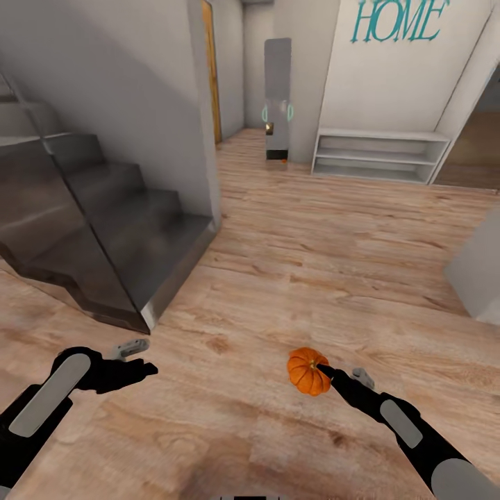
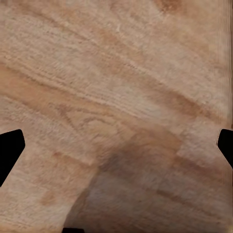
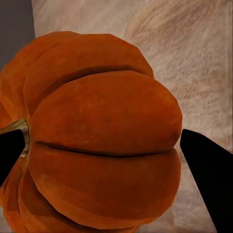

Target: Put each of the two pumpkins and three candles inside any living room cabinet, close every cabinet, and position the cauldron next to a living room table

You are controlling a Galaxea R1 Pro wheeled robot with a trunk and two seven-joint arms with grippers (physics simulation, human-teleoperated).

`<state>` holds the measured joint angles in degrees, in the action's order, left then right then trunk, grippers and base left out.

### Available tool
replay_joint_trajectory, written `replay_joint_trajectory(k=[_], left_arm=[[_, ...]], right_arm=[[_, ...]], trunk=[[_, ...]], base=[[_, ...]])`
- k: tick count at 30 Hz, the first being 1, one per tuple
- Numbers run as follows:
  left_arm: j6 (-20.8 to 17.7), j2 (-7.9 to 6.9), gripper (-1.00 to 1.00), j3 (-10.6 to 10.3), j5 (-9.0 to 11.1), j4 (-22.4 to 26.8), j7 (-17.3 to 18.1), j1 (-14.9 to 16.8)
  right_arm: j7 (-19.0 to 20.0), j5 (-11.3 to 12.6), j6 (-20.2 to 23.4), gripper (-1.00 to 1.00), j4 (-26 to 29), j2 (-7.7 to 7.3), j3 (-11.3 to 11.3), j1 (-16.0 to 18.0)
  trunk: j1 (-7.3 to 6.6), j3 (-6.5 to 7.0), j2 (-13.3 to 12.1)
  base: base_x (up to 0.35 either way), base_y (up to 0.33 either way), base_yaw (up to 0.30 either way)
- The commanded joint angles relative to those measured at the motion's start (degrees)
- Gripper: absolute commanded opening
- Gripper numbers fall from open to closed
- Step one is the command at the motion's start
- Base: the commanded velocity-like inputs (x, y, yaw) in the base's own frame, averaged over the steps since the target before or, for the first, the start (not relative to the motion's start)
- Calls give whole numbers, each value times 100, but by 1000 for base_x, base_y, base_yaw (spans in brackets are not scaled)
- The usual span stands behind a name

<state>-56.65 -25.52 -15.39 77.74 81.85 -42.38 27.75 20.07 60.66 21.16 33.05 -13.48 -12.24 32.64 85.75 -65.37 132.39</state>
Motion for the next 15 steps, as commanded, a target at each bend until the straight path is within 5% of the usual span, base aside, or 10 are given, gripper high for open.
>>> replay_joint_trajectory(k=[1, 15], left_arm=[[1, -6, 100, -8, 57, 7, -60, 2], [4, -6, 100, -23, 57, 5, -63, 4]], right_arm=[[-3, 51, 11, -100, 0, -5, -24, 6], [11, 51, 11, -100, 0, -5, -23, 6]], trunk=[[-1, -5, 2], [-1, -5, 2]], base=[[6, 0, -281], [57, 0, -281]])
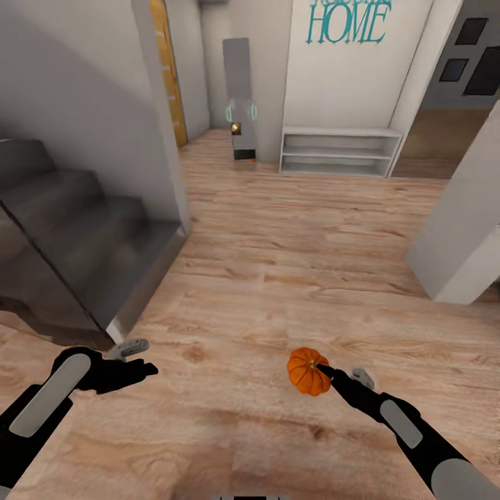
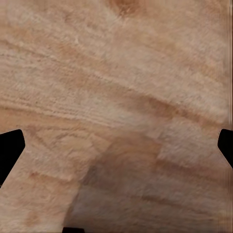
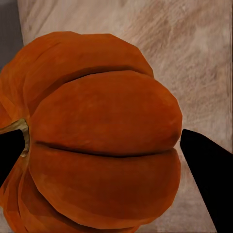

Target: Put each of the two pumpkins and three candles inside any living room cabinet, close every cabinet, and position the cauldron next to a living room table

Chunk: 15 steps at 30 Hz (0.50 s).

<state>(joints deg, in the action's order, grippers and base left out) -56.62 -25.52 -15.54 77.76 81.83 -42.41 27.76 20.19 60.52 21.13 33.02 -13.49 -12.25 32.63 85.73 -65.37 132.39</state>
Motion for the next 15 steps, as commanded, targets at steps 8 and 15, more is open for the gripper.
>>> replay_joint_trajectory(k=[8, 15], left_arm=[[-2, -6, 100, -9, 56, 5, -50, 3], [-5, -6, 100, -9, 56, 11, -55, 5]], right_arm=[[-1, 65, 8, -100, 2, -5, -23, 7], [-7, 65, -3, -100, 1, -2, -29, 7]], trunk=[[2, -5, 2], [2, -5, 2]], base=[[321, 0, -258], [250, -9, -35]])
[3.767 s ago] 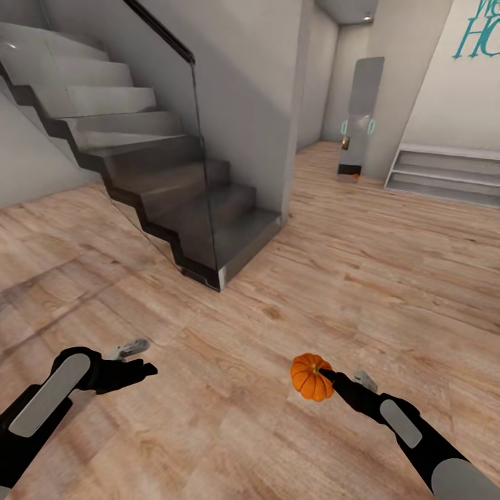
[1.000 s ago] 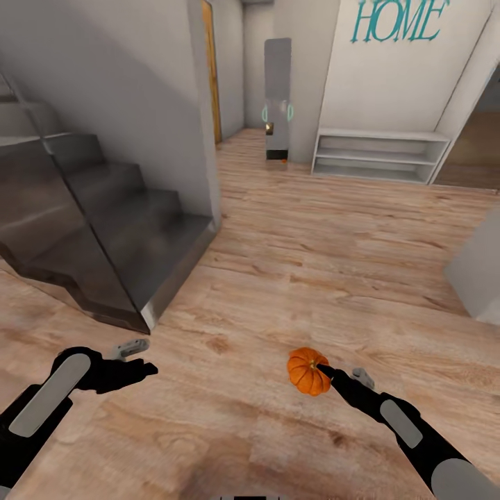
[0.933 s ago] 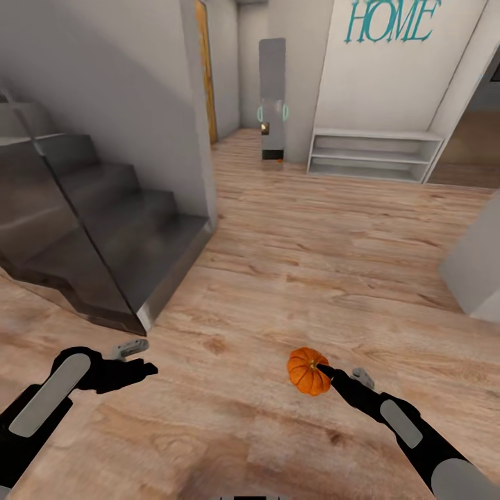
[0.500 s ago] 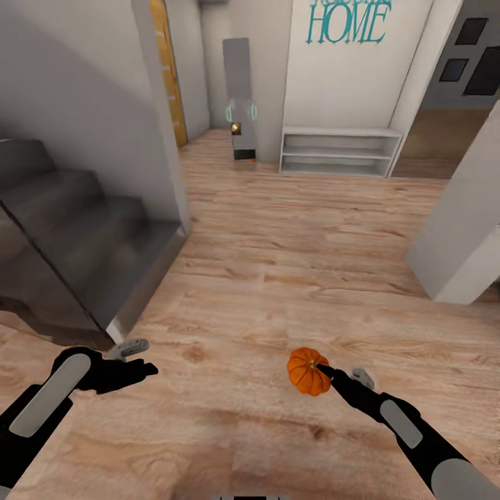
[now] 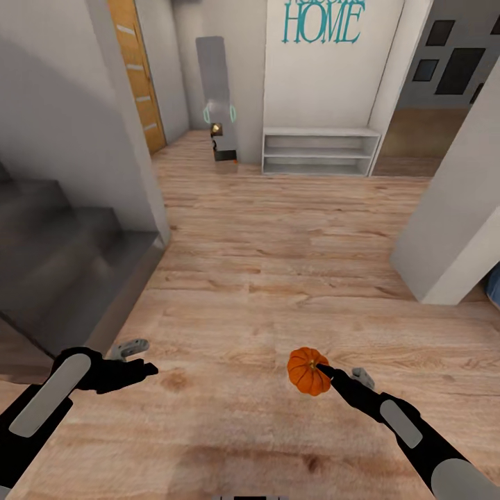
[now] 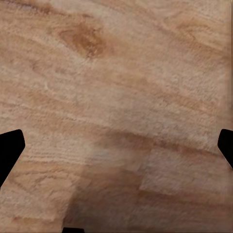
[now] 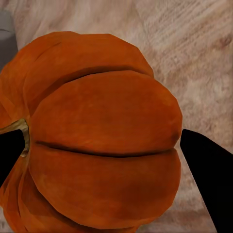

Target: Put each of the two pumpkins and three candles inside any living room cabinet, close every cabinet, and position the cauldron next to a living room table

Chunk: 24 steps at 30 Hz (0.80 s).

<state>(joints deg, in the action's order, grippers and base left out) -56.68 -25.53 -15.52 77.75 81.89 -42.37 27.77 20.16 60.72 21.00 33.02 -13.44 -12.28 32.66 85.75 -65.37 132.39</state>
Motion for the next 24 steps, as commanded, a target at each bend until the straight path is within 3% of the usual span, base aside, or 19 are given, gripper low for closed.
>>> replay_joint_trajectory(k=[1, 8, 24], left_arm=[[0, -5, 100, -8, 56, 4, -60, 5], [2, -5, 100, -11, 58, 2, -61, 1], [2, -5, 100, -3, 56, -15, -67, 3]], right_arm=[[-3, 45, 10, -100, -1, -6, -25, 4], [4, 60, 14, -100, -9, -9, -4, 4], [4, 62, 10, -100, -14, -9, 6, 4]], trunk=[[0, -5, 2], [0, -5, 2], [0, -5, 2]], base=[[41, -4, -3], [10, -1, -65], [175, 0, -261]])
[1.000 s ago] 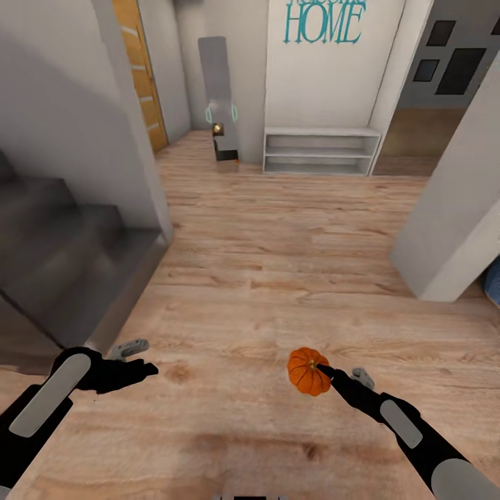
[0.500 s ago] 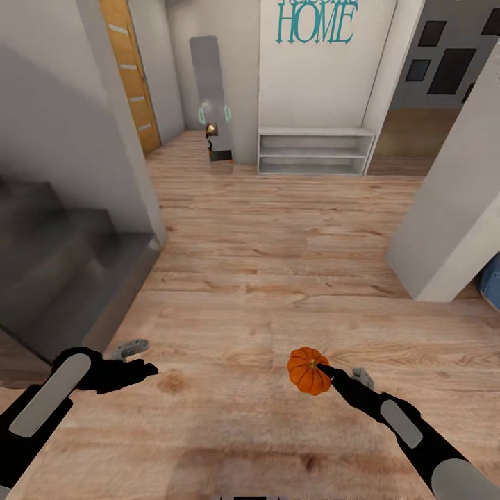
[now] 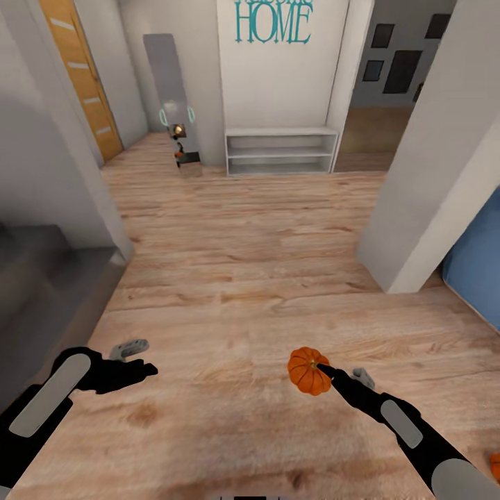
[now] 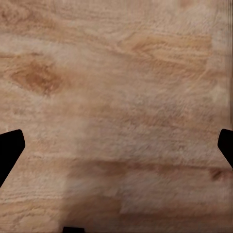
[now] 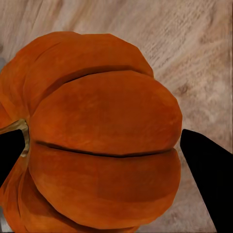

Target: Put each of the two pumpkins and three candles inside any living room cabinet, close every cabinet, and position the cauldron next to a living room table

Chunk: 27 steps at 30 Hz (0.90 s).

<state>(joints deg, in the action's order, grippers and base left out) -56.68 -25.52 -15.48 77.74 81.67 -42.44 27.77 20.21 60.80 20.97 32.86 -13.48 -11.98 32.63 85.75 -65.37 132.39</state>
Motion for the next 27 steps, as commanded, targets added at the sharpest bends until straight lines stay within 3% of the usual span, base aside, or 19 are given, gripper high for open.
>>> replay_joint_trajectory(k=[1, 19, 27], left_arm=[[2, -4, 100, -12, 57, 7, -61, 1], [-1, -6, 100, 9, 55, 7, -54, 2], [-1, -6, 100, 13, 57, 7, -54, 0]], right_arm=[[-1, 55, 12, -100, 1, -10, -24, 6], [0, 55, 12, -100, 1, 3, -24, 6], [-4, 55, 12, -100, 1, 3, -31, 6]], trunk=[[-1, -5, 2], [-1, -5, 2], [-1, -5, 2]], base=[[17, 0, -281], [5, 0, -281], [120, 130, -281]])
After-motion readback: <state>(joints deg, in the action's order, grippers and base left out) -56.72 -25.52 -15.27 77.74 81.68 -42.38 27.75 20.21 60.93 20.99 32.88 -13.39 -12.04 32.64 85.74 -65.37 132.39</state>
